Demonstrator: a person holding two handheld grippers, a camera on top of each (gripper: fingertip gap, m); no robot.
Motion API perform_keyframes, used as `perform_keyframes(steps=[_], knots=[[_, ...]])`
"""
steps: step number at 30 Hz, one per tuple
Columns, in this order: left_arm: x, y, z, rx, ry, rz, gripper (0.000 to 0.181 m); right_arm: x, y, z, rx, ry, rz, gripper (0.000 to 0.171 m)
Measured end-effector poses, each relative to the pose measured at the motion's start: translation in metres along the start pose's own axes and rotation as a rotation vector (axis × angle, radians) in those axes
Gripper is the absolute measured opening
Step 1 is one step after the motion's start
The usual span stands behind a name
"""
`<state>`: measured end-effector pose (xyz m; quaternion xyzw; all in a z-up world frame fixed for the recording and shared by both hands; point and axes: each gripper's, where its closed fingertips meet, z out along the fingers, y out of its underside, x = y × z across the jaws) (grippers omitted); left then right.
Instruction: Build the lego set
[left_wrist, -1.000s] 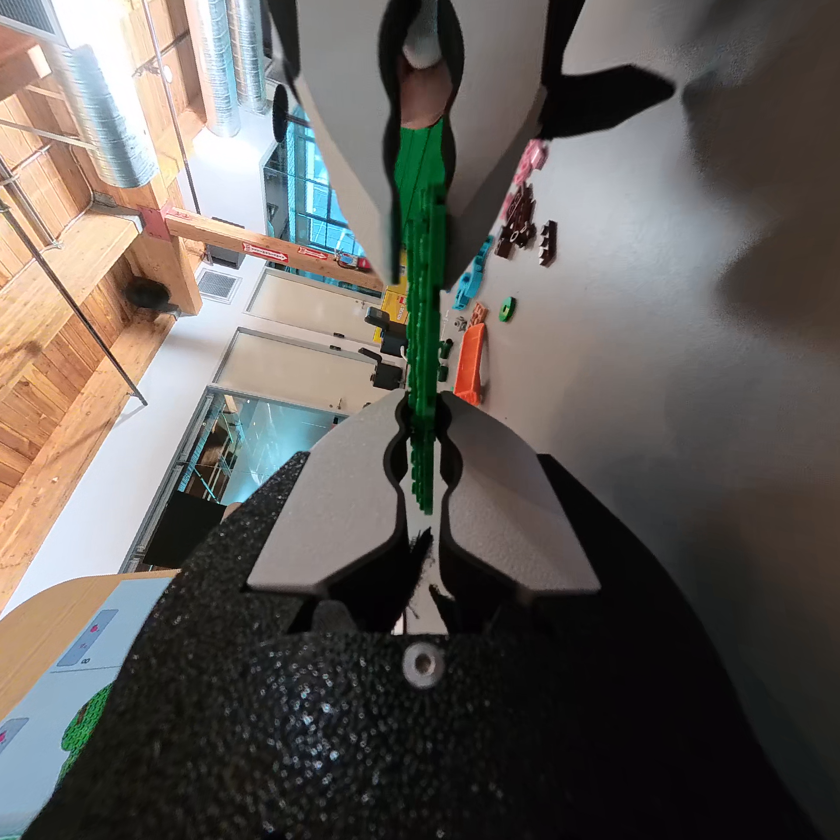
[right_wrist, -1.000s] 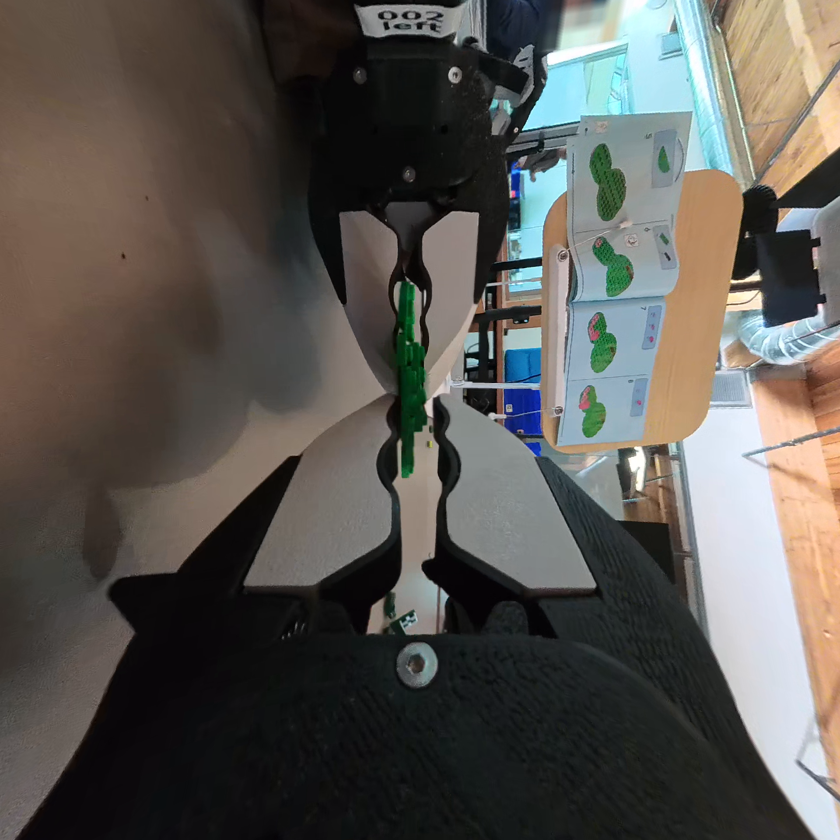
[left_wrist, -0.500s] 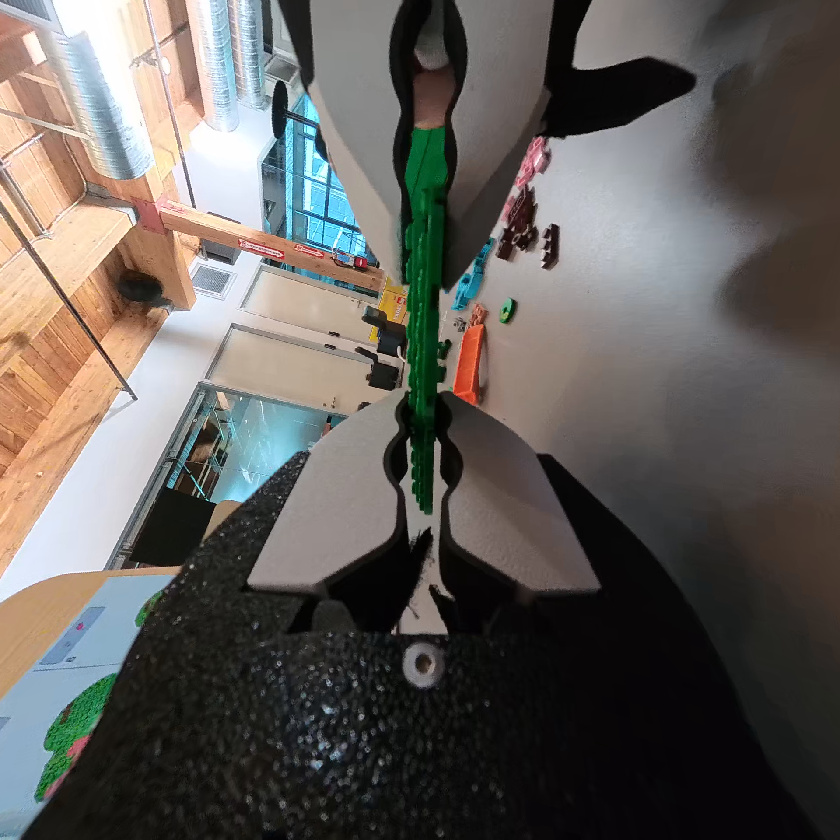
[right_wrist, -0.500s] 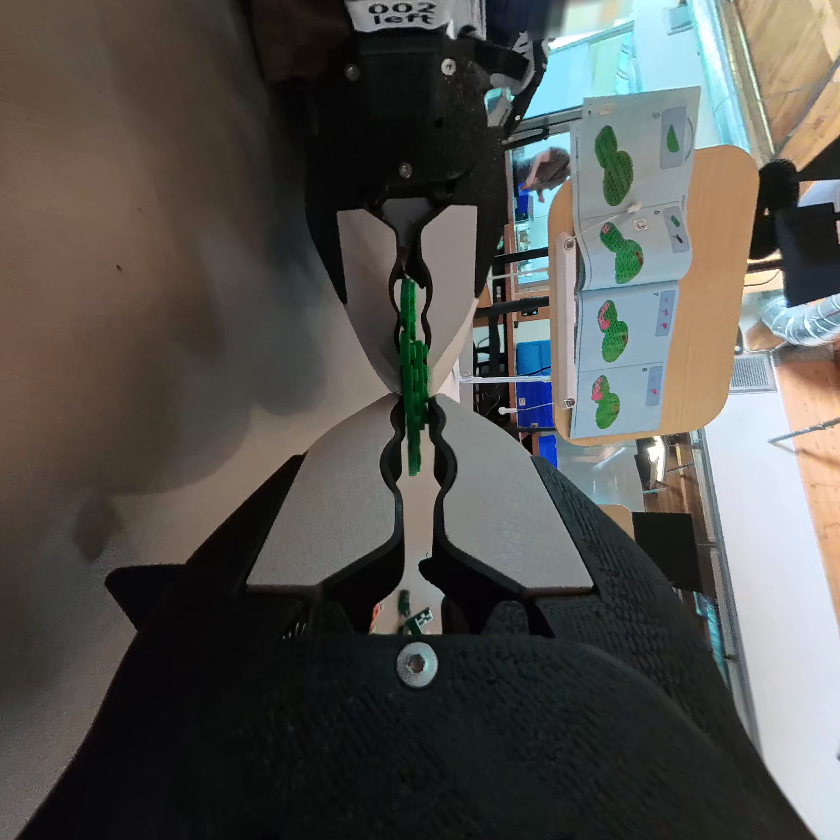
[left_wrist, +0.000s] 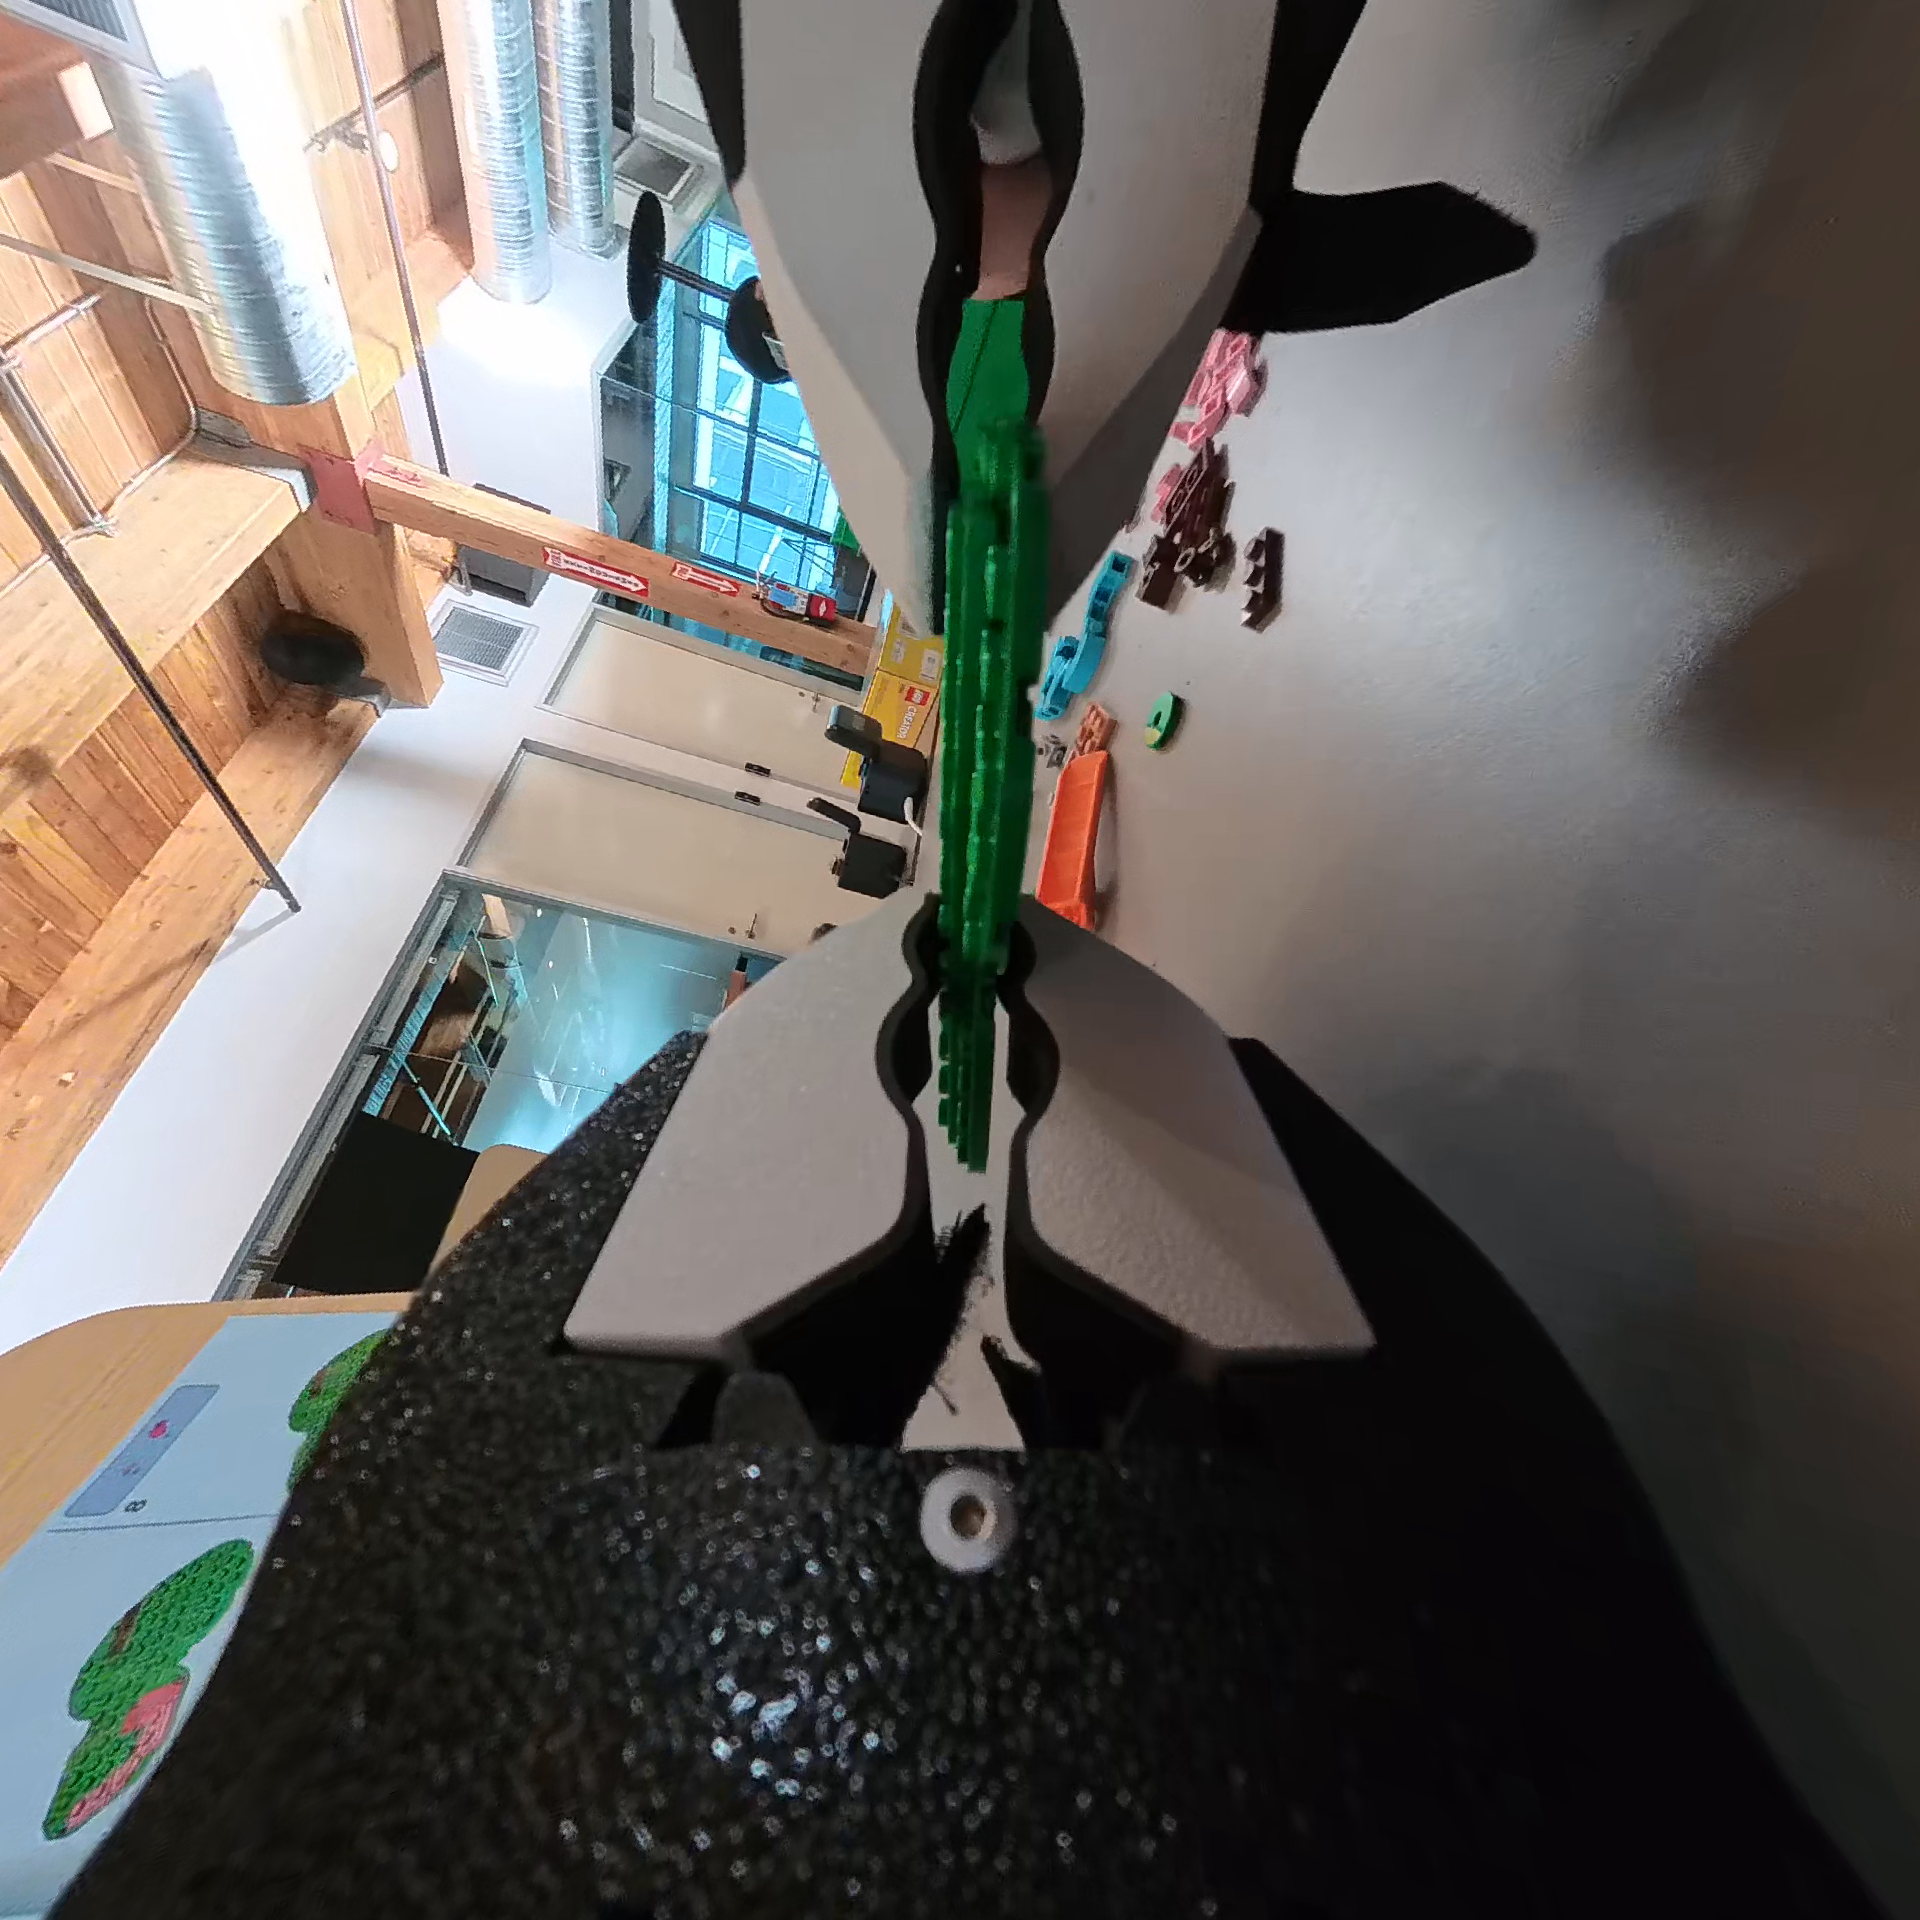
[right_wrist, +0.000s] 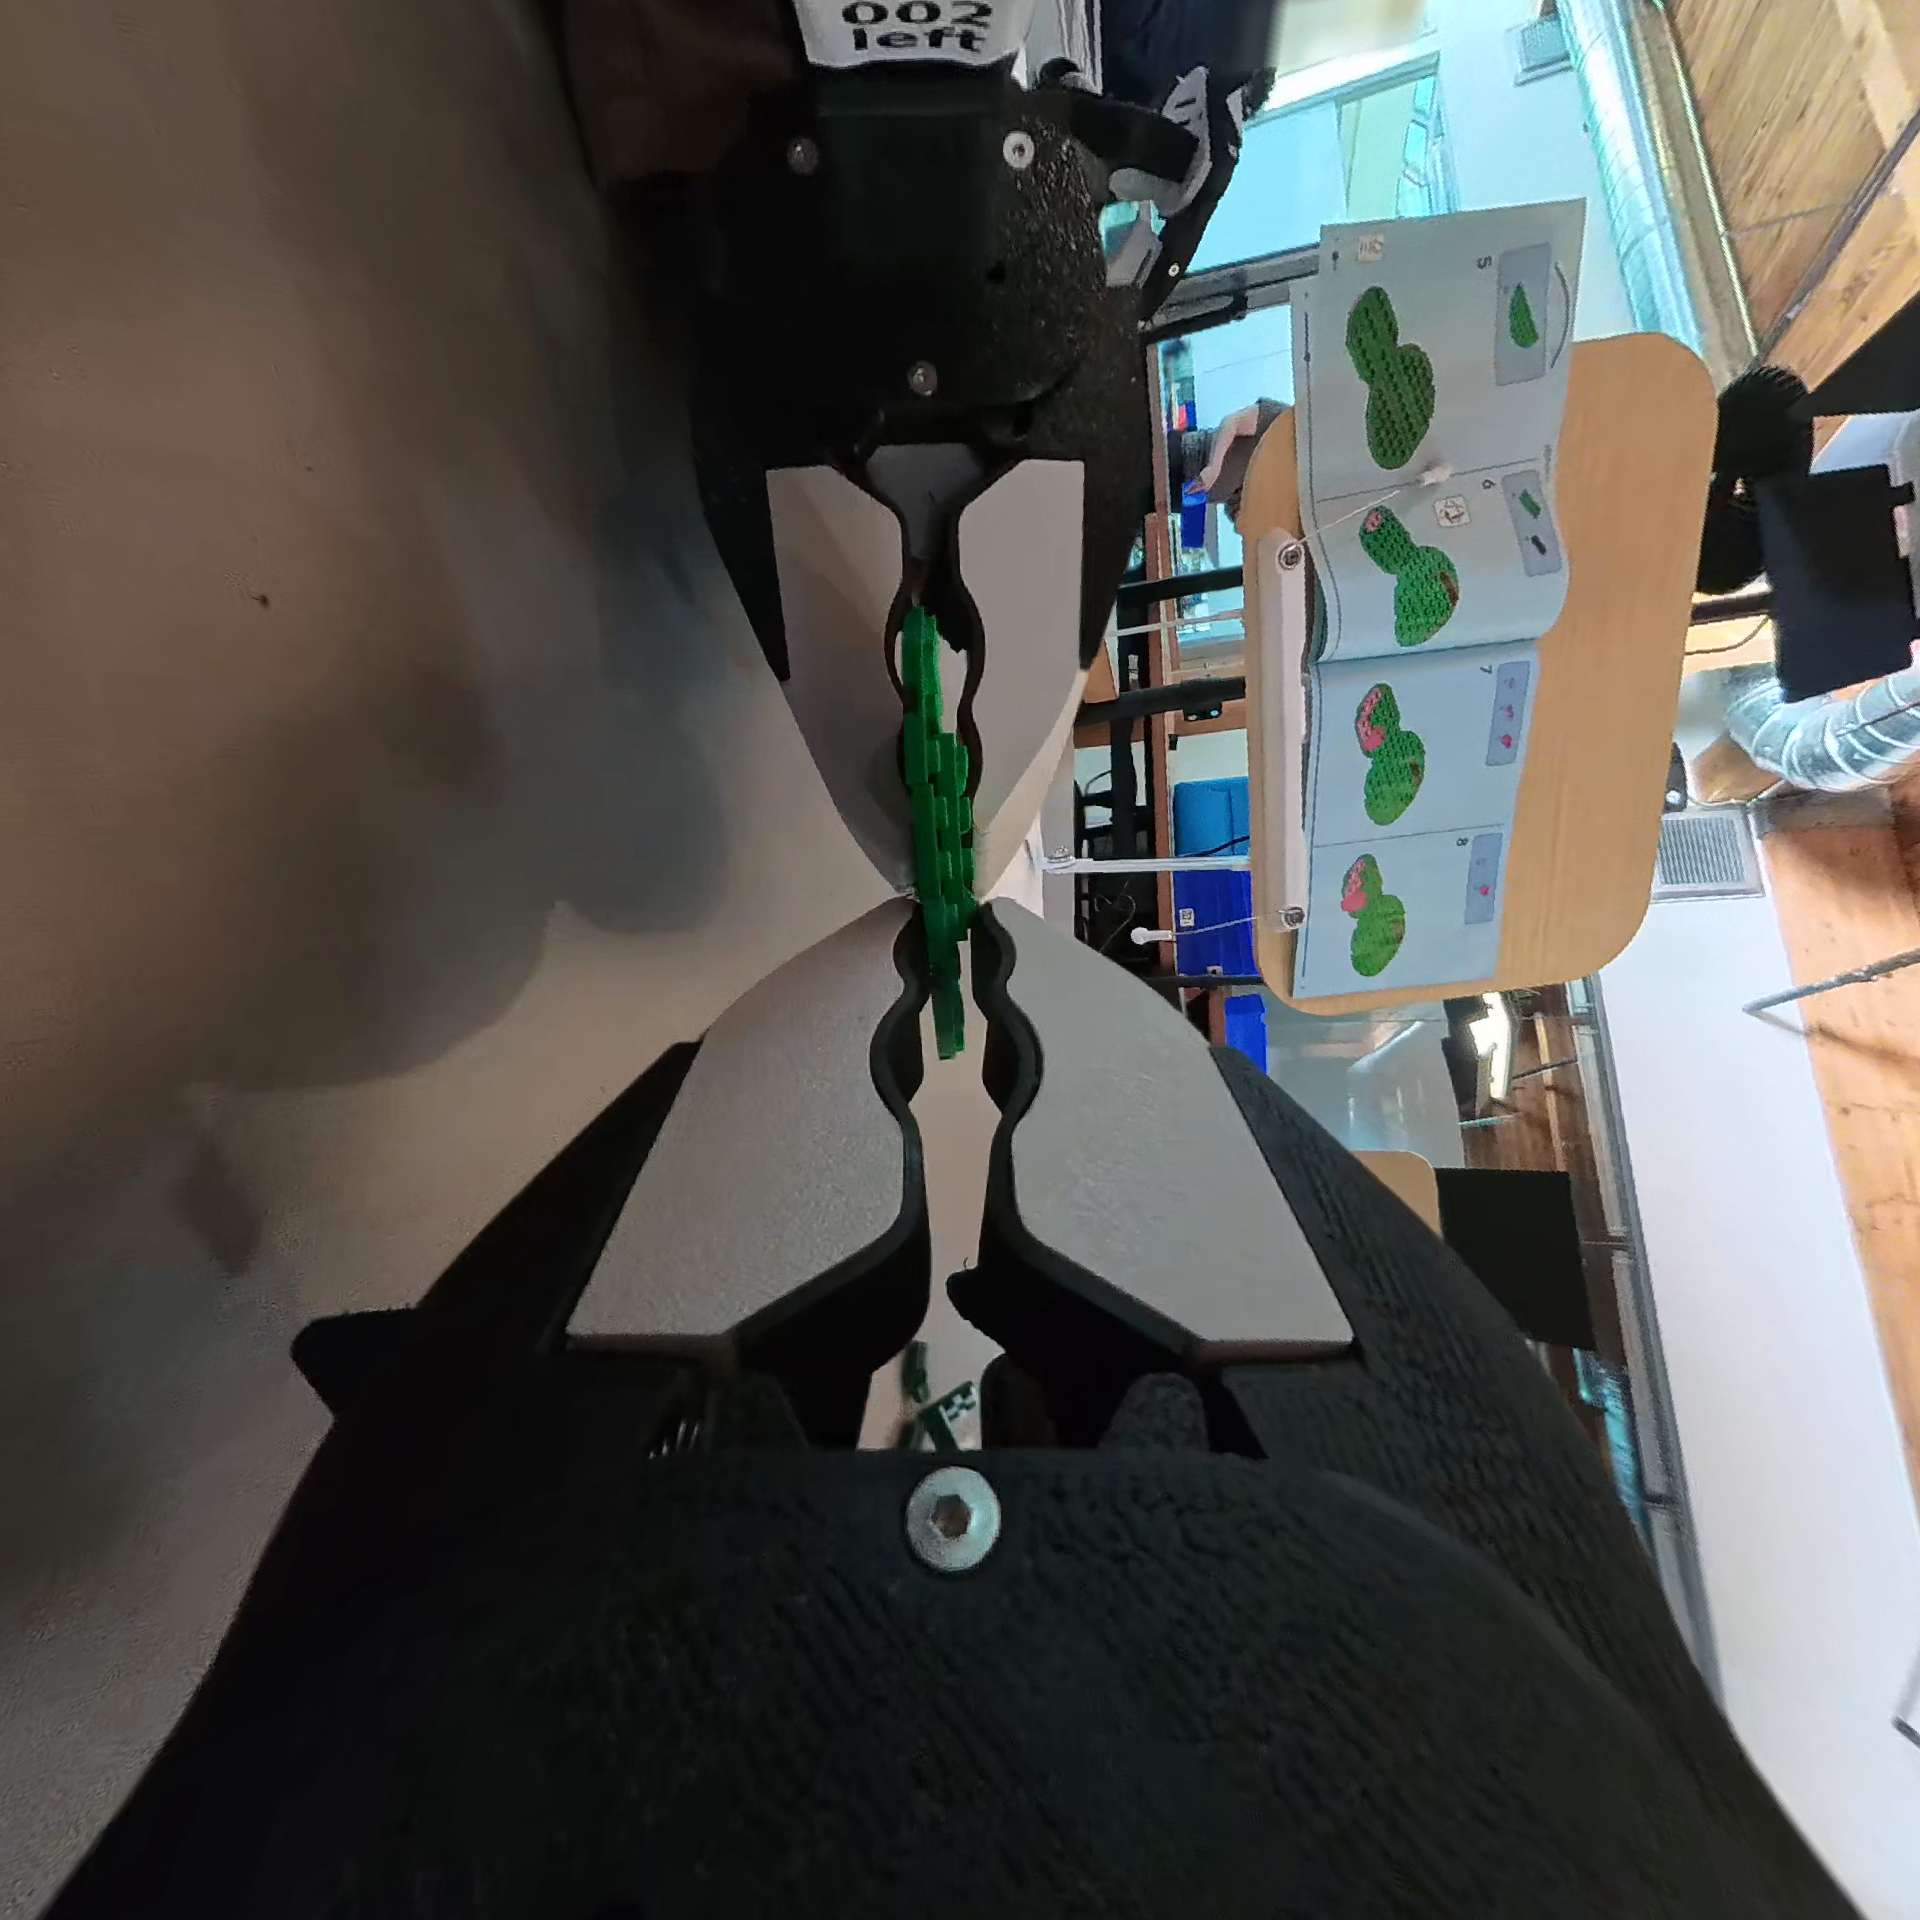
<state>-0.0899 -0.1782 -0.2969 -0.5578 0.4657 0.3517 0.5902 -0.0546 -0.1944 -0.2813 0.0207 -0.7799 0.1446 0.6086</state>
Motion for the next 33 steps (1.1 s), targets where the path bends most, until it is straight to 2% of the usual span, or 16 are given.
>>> perform_keyframes(steps=[5,7,8,10,15,29,31,33], knots=[[0.003,-0.001,0.001,0.003,0.025,-0.02,0.008,-0.001,-0.002,-0.001,0.026,-0.01,0.016,0.007],[0.007,0.002,0.002,-0.01,0.046,-0.02,0.009,-0.002,-0.007,-0.001,0.059,-0.003,0.01,0.024],[0.008,0.003,0.002,-0.013,0.053,-0.011,0.009,-0.005,-0.01,0.0,0.071,-0.015,0.021,0.028],[0.01,0.0,0.002,-0.003,0.067,-0.02,0.009,-0.008,-0.014,0.003,0.072,-0.024,0.017,0.028],[0.016,-0.003,0.003,0.008,0.097,-0.02,0.009,-0.012,-0.02,0.007,0.079,-0.002,0.008,0.008],[0.019,-0.004,0.003,0.013,0.126,-0.06,0.009,-0.013,-0.022,0.008,0.087,-0.03,0.085,0.007],[0.02,-0.004,0.004,0.007,0.13,-0.051,0.009,-0.017,-0.026,0.008,0.108,-0.047,0.106,0.019],[0.02,-0.004,0.004,0.01,0.133,-0.054,0.009,-0.016,-0.028,0.009,0.103,-0.034,0.098,0.018]])
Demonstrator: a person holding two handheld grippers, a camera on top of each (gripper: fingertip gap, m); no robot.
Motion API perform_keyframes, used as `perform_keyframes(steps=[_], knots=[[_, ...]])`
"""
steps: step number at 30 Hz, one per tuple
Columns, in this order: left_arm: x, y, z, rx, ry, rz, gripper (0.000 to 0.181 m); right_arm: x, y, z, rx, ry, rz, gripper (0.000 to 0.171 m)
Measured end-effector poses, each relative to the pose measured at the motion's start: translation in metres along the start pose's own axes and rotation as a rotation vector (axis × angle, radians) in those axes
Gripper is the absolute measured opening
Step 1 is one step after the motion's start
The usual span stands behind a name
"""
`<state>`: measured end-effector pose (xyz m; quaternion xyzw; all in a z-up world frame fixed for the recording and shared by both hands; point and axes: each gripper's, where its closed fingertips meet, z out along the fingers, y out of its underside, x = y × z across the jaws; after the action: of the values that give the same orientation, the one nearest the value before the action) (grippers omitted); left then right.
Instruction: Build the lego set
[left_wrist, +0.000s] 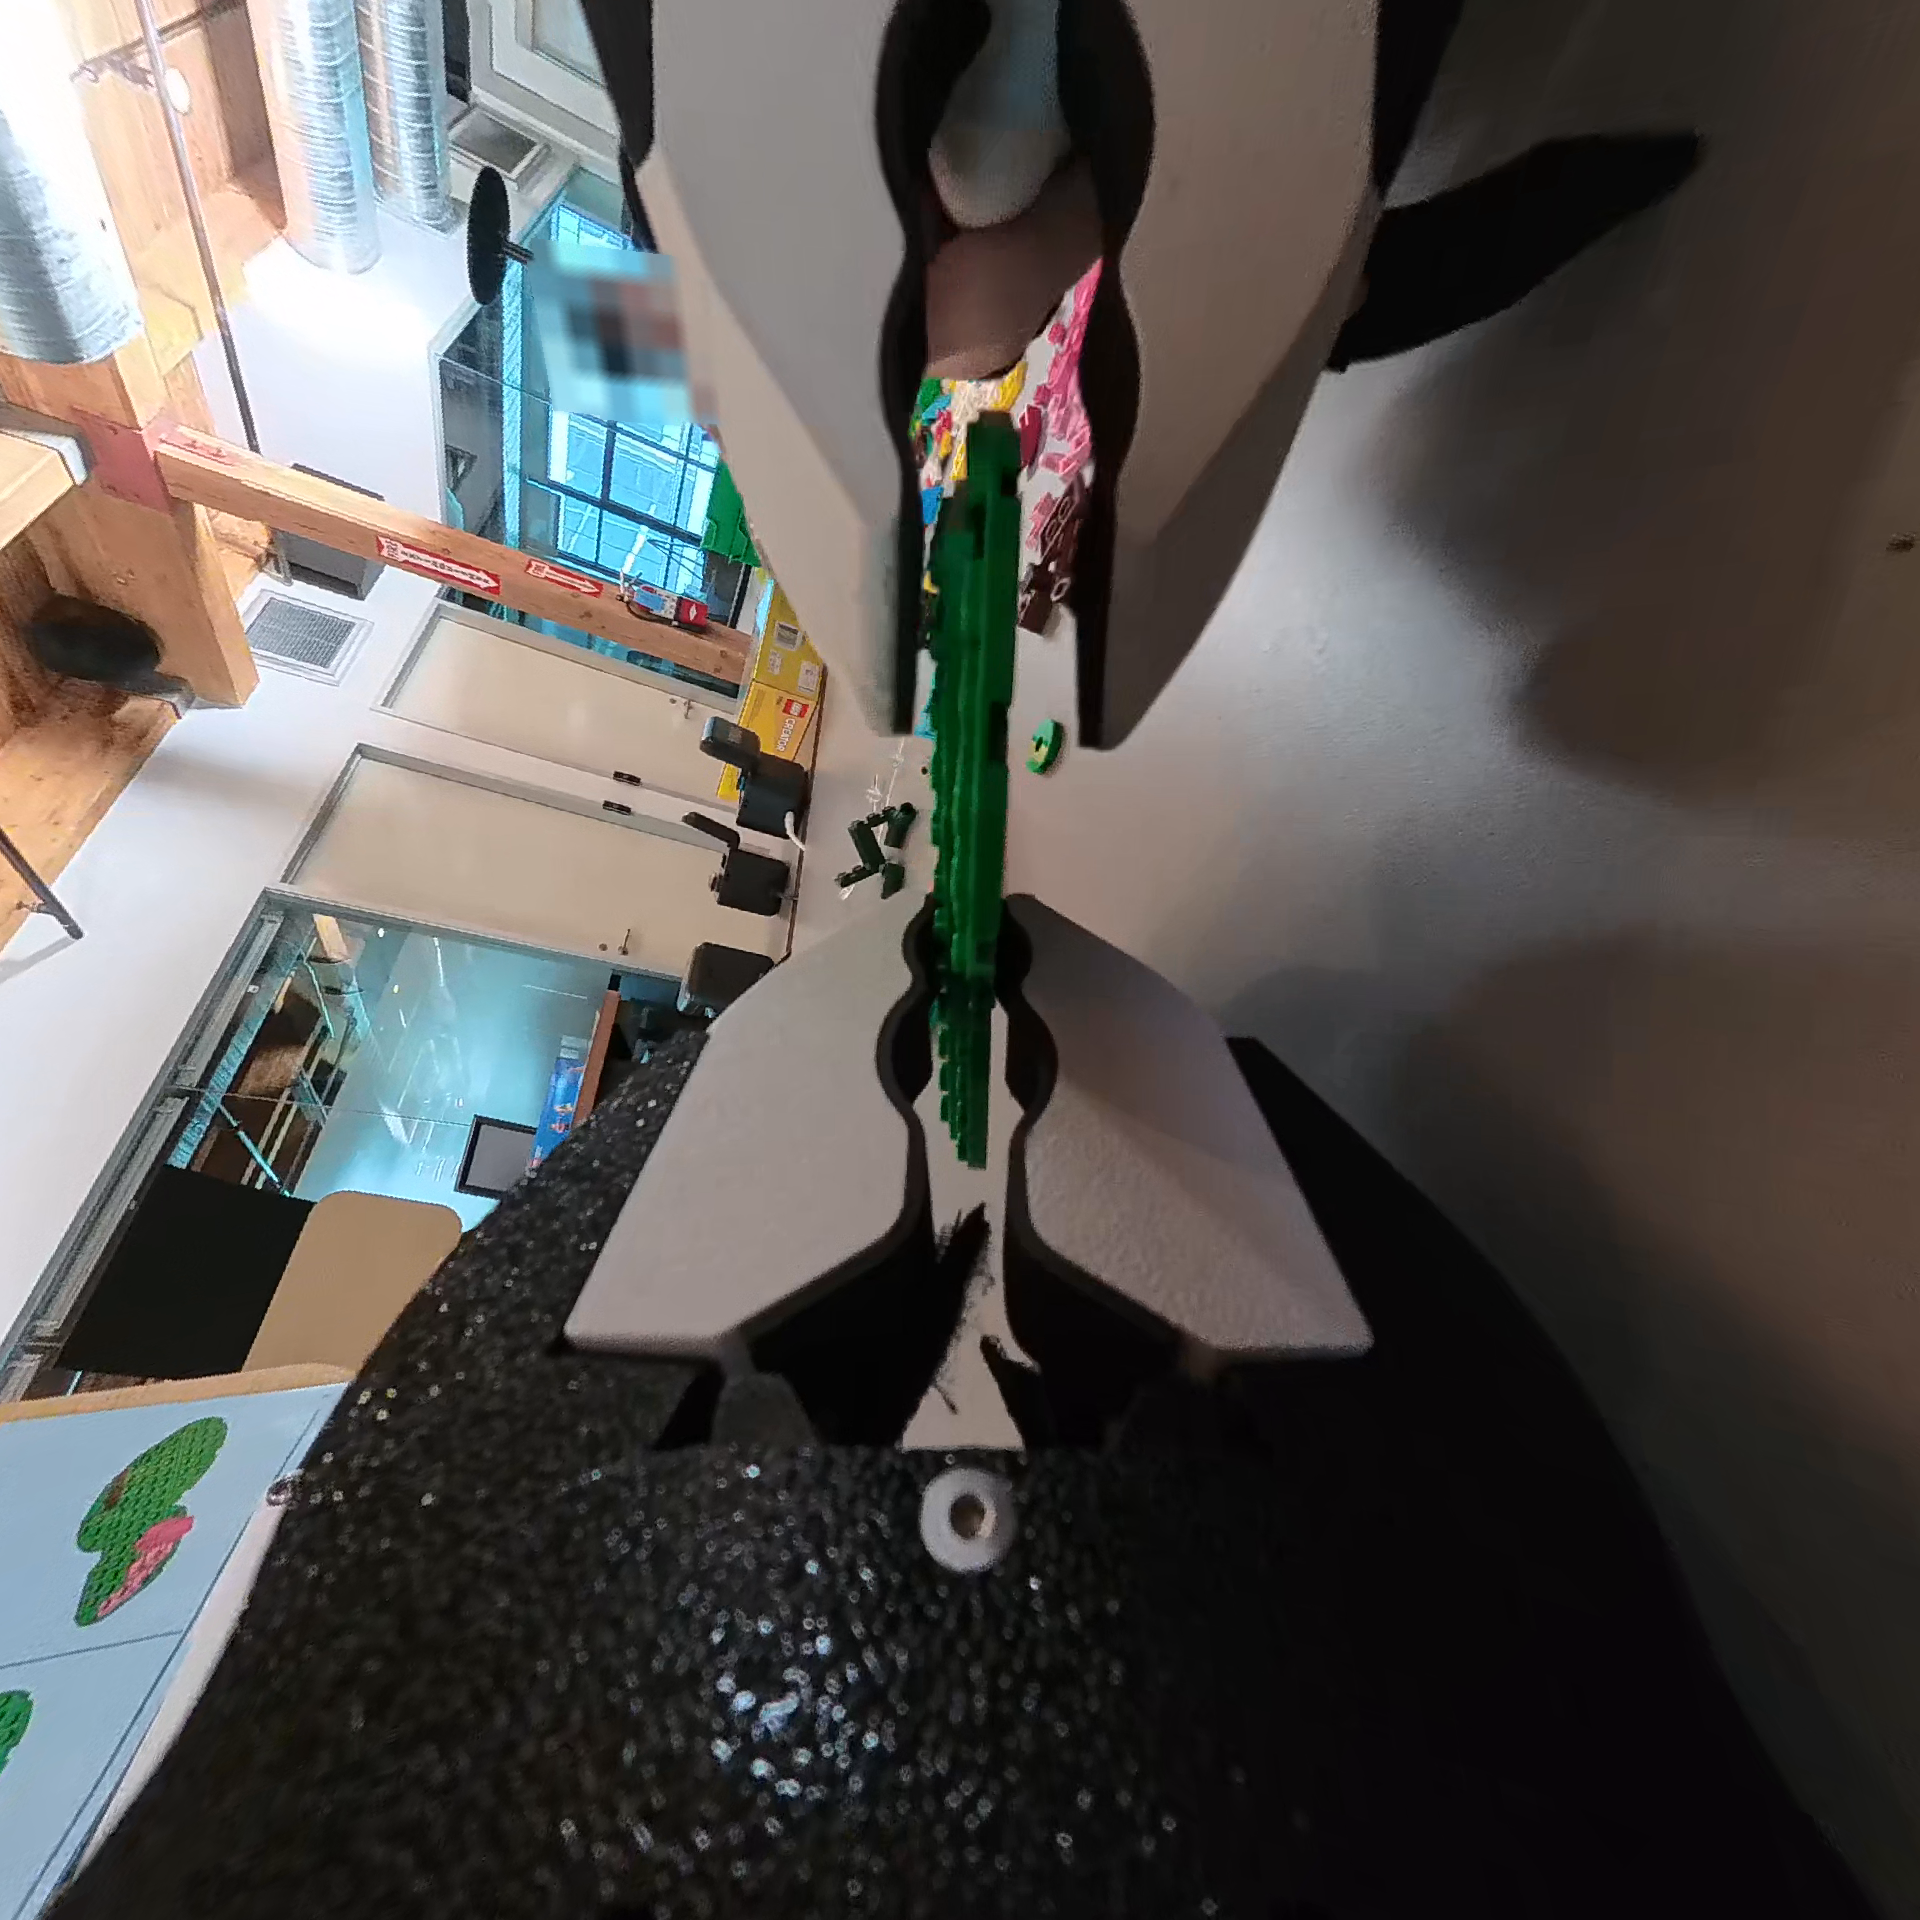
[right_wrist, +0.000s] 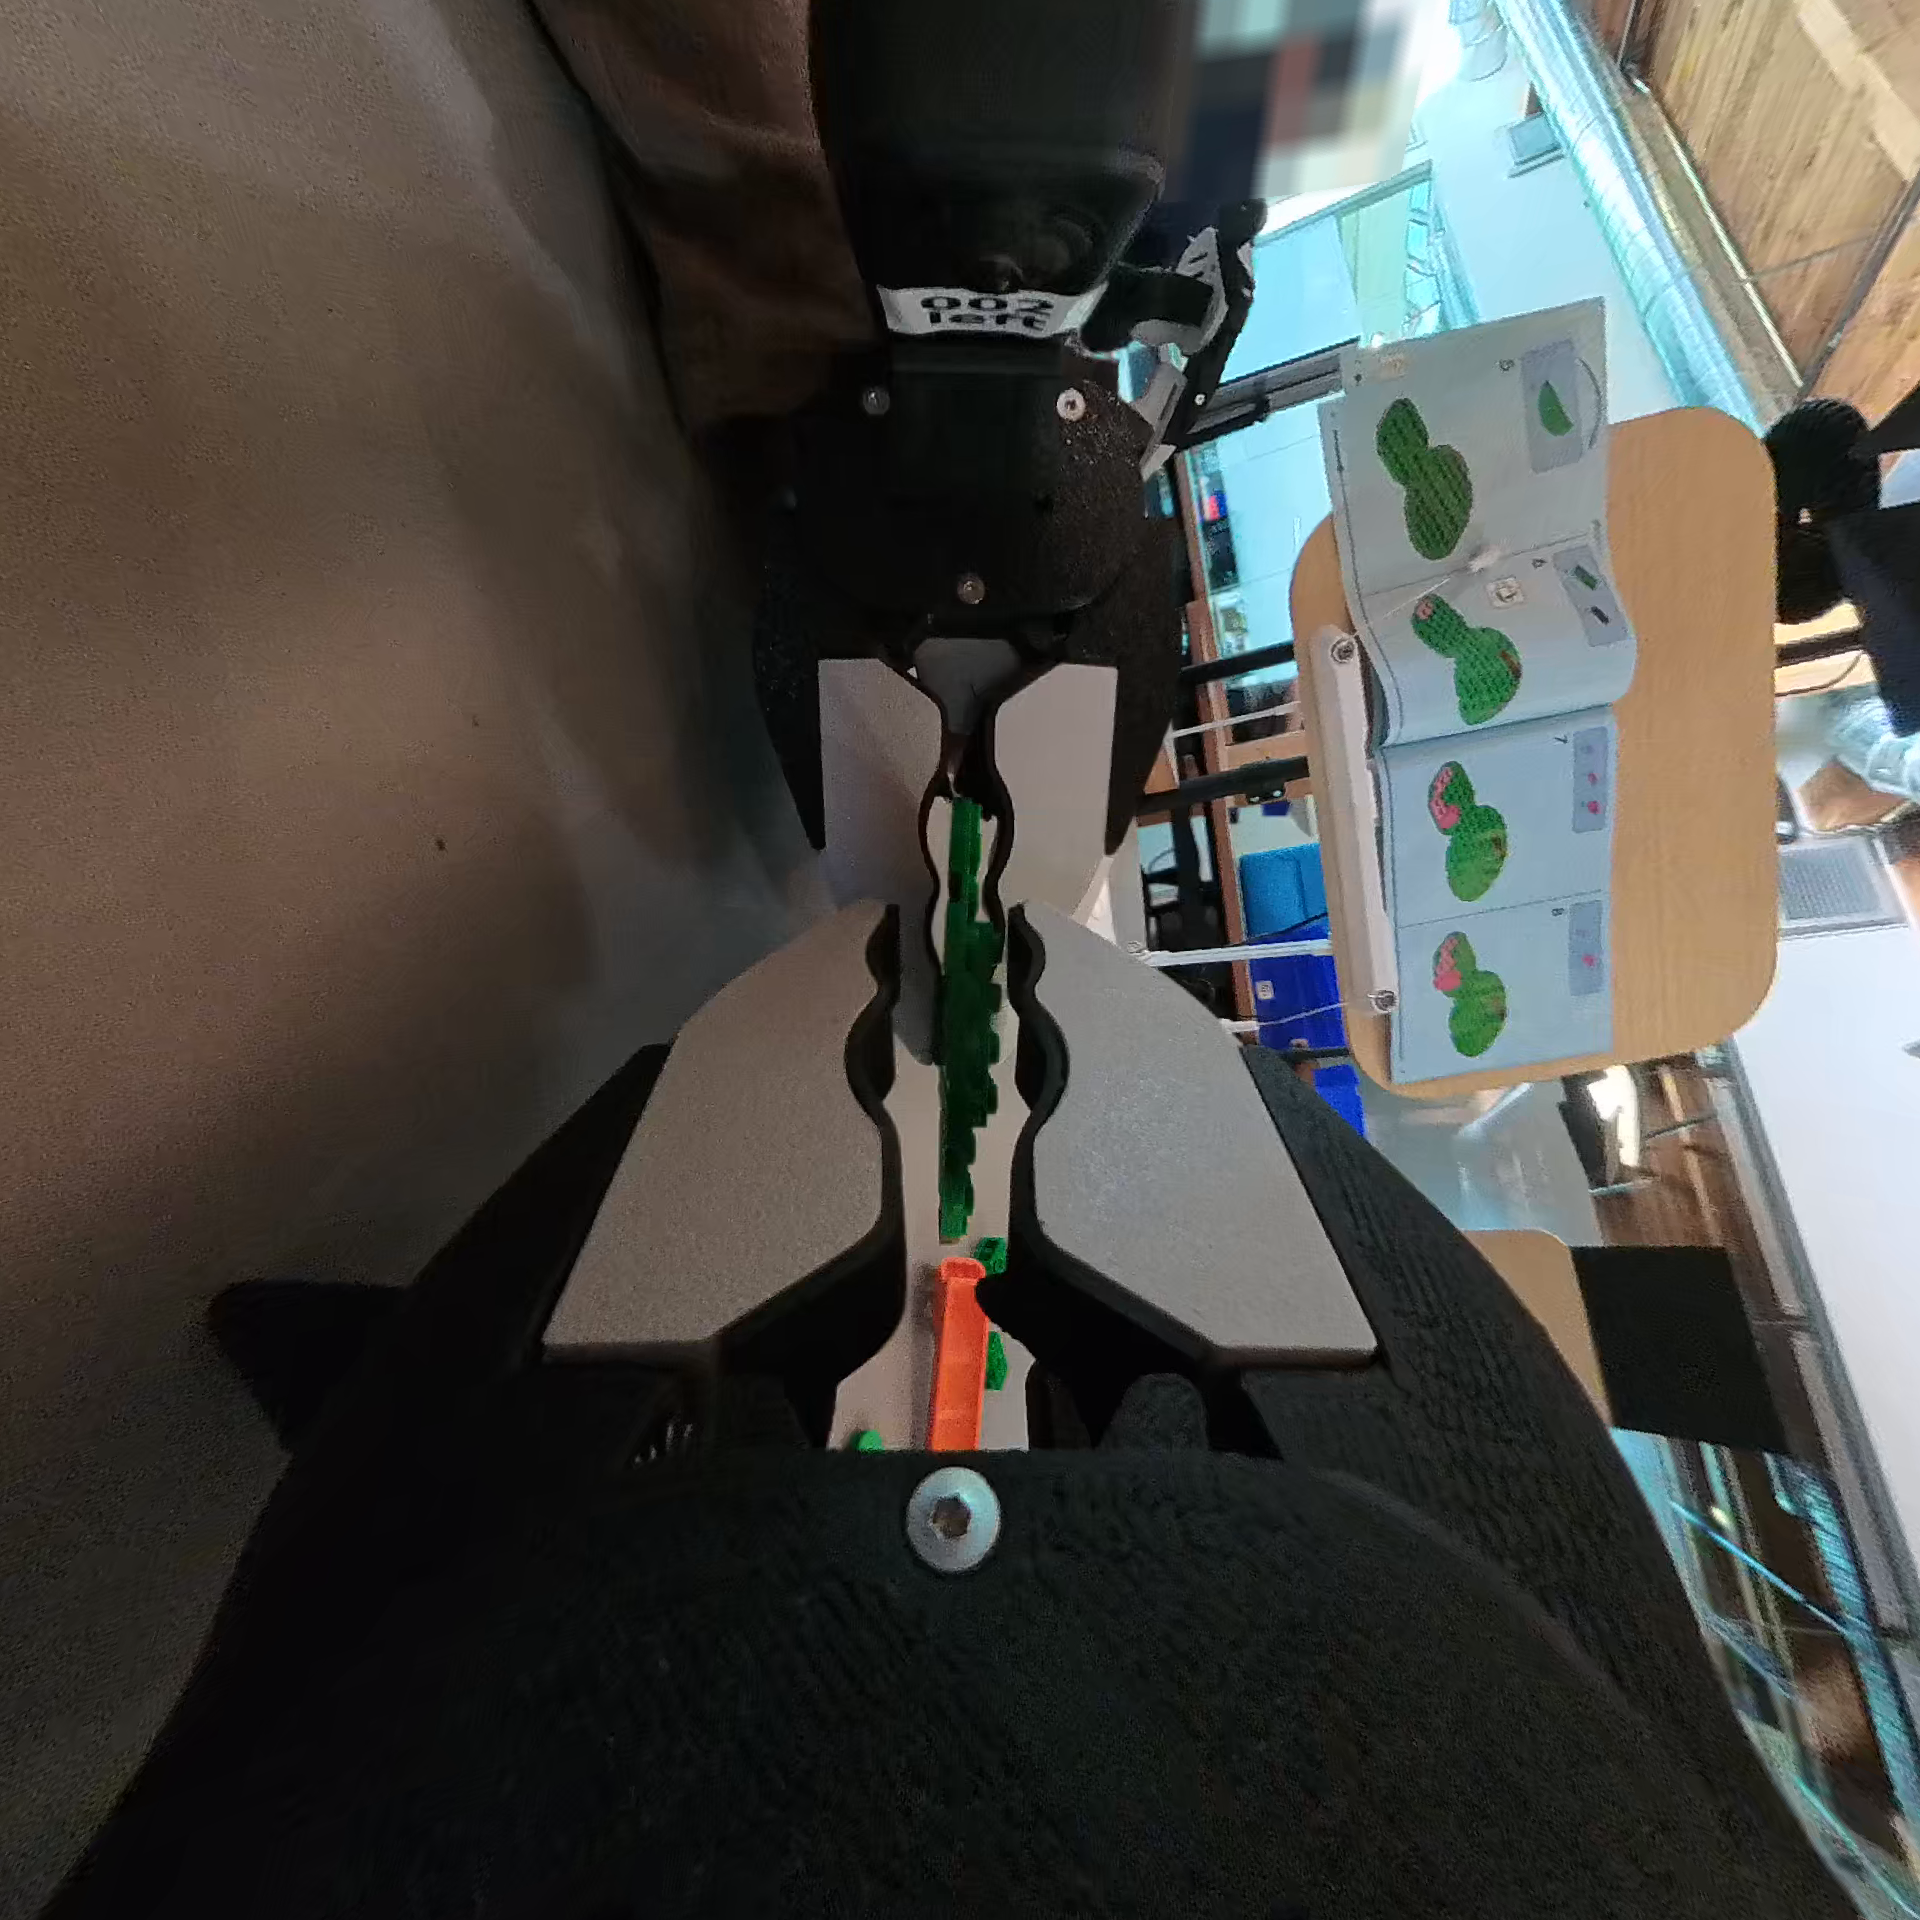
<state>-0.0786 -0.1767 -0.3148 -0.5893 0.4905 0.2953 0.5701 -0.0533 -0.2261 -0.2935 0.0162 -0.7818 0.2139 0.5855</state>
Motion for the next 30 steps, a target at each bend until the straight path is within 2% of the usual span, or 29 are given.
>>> perform_keyframes(steps=[2,14,16,18,20,27,30], knots=[[0.001,0.0,0.0,0.001,0.004,0.003,0.009,0.003,0.0,0.0,-0.005,0.03,-0.021,0.008],[0.001,-0.001,0.0,0.002,-0.002,0.016,0.009,0.002,0.0,0.0,-0.018,0.002,0.005,0.007],[-0.007,-0.001,-0.001,-0.005,-0.055,0.032,0.009,0.008,0.0,-0.002,0.006,0.033,0.013,0.007],[-0.011,0.004,-0.001,-0.033,-0.094,0.071,0.009,0.016,0.002,-0.006,0.036,0.077,0.019,0.03],[-0.016,0.007,-0.003,-0.052,-0.129,0.1,0.009,0.022,0.005,-0.01,0.059,0.074,0.1,0.038],[-0.013,0.003,-0.003,-0.009,-0.09,0.015,0.009,0.014,0.021,-0.012,0.037,-0.002,0.129,0.032],[-0.017,-0.008,-0.007,0.073,-0.065,-0.12,0.009,0.017,0.007,-0.015,0.154,-0.033,0.279,0.029]])
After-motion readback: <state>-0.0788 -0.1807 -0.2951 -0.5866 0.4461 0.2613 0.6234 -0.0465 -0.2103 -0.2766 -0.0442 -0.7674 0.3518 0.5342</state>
